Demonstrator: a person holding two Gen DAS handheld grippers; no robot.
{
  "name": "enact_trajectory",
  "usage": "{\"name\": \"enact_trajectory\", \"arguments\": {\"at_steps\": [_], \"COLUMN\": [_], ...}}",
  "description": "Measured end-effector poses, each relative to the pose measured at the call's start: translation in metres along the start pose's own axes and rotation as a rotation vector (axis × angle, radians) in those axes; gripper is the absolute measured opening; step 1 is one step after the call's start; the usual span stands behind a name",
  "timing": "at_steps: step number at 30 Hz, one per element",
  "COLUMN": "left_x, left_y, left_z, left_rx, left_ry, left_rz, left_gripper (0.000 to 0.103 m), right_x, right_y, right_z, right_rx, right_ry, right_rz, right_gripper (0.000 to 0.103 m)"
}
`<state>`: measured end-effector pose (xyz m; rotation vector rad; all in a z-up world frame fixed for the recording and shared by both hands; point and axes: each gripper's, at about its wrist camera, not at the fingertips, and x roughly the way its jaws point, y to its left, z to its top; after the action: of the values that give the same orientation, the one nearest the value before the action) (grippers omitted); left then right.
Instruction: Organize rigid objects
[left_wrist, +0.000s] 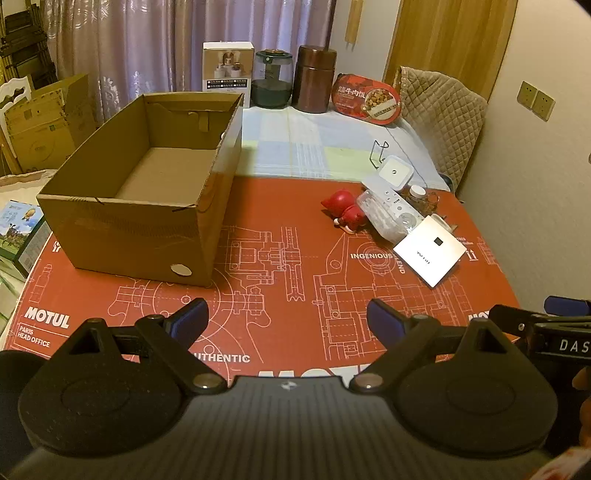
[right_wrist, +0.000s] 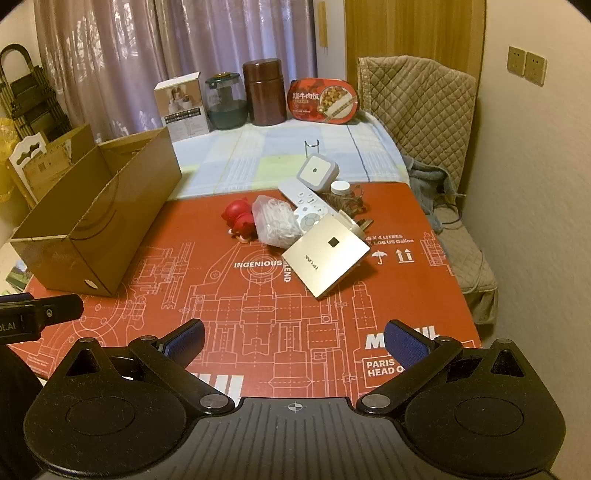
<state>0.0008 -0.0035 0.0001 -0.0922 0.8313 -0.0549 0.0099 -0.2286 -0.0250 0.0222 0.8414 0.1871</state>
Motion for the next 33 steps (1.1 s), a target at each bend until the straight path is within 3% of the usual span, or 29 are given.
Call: {"name": "enact_trajectory", "arguments": {"at_steps": [33], "left_x": [0.0002], "left_y": [-0.0016], "left_z": [0.0056], "left_rx": [-0.005], "left_ry": [-0.003], "left_rz": [-0.005], "left_gripper": [0.09], "right_x": [-0.0009], "right_y": [0.0071], "right_z": [0.002], "right_rx": [-0.031], "right_ry": [0.004], "right_rz": [0.009], "right_gripper": [0.101]}}
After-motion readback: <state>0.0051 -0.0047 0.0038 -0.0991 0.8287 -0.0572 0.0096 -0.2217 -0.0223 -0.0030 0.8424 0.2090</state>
